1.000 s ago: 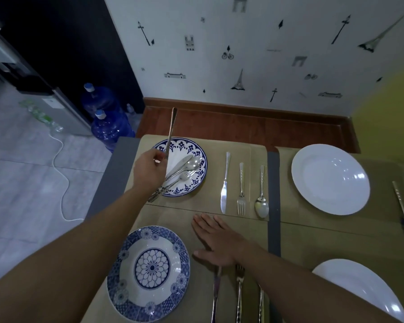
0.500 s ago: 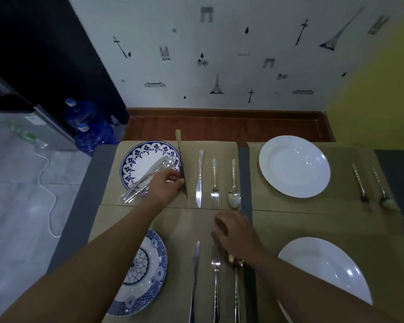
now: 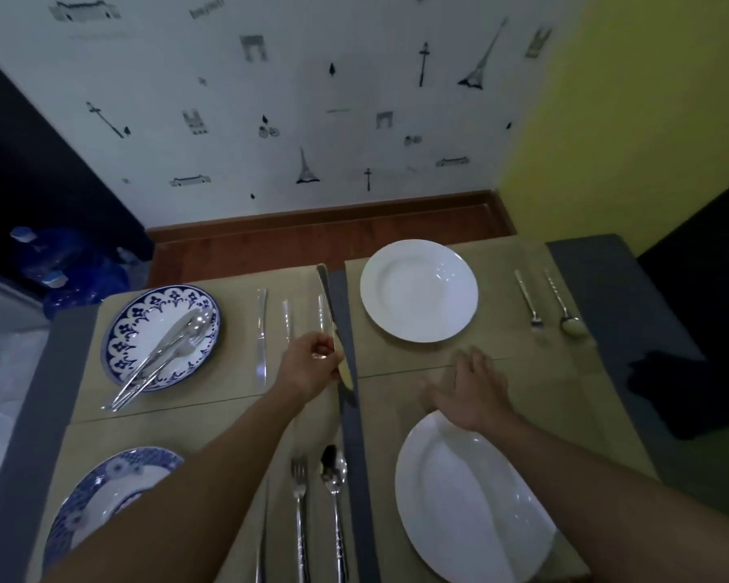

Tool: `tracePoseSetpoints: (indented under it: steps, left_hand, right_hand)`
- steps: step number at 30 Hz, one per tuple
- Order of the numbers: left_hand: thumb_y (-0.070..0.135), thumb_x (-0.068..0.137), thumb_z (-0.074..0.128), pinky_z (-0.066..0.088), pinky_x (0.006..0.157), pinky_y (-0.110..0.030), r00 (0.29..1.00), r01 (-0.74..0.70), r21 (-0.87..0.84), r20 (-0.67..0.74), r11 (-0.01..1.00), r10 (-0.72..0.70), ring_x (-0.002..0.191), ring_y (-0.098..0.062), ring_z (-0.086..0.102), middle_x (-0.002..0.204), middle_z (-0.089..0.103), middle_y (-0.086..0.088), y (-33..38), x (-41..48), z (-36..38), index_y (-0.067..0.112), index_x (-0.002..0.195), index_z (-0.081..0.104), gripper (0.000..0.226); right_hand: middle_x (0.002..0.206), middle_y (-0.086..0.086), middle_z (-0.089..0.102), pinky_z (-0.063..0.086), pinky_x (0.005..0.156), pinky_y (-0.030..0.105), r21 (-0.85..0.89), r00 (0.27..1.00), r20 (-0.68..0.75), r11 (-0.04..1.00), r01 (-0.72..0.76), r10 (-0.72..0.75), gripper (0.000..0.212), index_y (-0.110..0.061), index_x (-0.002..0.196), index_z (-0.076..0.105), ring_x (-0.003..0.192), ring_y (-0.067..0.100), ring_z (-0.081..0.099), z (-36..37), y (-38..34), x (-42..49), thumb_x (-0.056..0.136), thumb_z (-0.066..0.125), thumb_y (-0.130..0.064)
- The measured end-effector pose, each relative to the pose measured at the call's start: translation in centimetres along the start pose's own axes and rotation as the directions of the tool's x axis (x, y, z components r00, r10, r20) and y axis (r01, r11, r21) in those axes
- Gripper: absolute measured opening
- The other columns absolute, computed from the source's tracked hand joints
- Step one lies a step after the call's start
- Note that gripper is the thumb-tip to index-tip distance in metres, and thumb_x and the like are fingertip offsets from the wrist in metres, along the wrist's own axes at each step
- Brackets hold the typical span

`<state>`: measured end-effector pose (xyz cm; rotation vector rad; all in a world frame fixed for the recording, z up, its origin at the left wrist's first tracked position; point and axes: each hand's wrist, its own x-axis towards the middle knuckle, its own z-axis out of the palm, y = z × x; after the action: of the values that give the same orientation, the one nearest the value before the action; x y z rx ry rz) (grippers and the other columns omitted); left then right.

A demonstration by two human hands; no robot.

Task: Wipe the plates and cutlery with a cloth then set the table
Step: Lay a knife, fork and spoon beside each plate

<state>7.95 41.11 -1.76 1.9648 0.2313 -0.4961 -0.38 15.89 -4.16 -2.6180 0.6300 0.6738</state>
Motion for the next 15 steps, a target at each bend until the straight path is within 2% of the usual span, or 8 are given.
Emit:
tracePoseSetpoints:
  steps: [4, 8, 15]
  left_hand:
    - [0.004, 0.09, 0.07, 0.063, 0.074, -0.035, 0.999, 0.009, -0.003, 0.051, 1.0, -0.009, 0.084, -0.025, 0.07, 0.09, 0.065, -0.011, 2.0, -0.3, 4.3, 0.004, 0.098, 0.065, 0.009]
    - [0.007, 0.089, 0.073, 0.063, 0.075, -0.035, 0.996, -0.023, 0.031, 0.092, 0.999, 0.02, 0.081, -0.024, 0.071, 0.085, 0.067, -0.008, 3.2, -0.1, 8.4, 0.009, 0.093, 0.068, 0.007]
    - [0.006, 0.088, 0.073, 0.062, 0.079, -0.045, 0.987, -0.04, 0.056, 0.155, 0.998, 0.03, 0.082, -0.028, 0.073, 0.08, 0.069, -0.01, 6.1, 0.4, 15.3, 0.008, 0.092, 0.068, 0.007]
  right_hand:
    - [0.173, 0.008, -0.004, 0.008, 0.126, 0.055, 0.014, 0.997, -0.015, 0.997, -0.077, 0.078, 0.105, -0.015, 0.163, 0.014, 0.159, 0.029, -0.004, -1.7, 4.5, 0.9, 0.087, 0.047, -0.079]
    - [0.172, 0.01, 0.004, 0.015, 0.124, 0.057, 0.034, 0.992, -0.048, 0.993, -0.112, 0.113, 0.1, -0.017, 0.159, 0.023, 0.158, 0.032, 0.003, -2.5, 8.7, 1.4, 0.085, 0.047, -0.08]
    - [0.172, 0.012, -0.012, 0.003, 0.127, 0.055, -0.01, 0.981, -0.092, 0.985, -0.17, 0.168, 0.106, -0.018, 0.165, 0.001, 0.159, 0.032, -0.009, -2.7, 15.9, 2.4, 0.089, 0.039, -0.082]
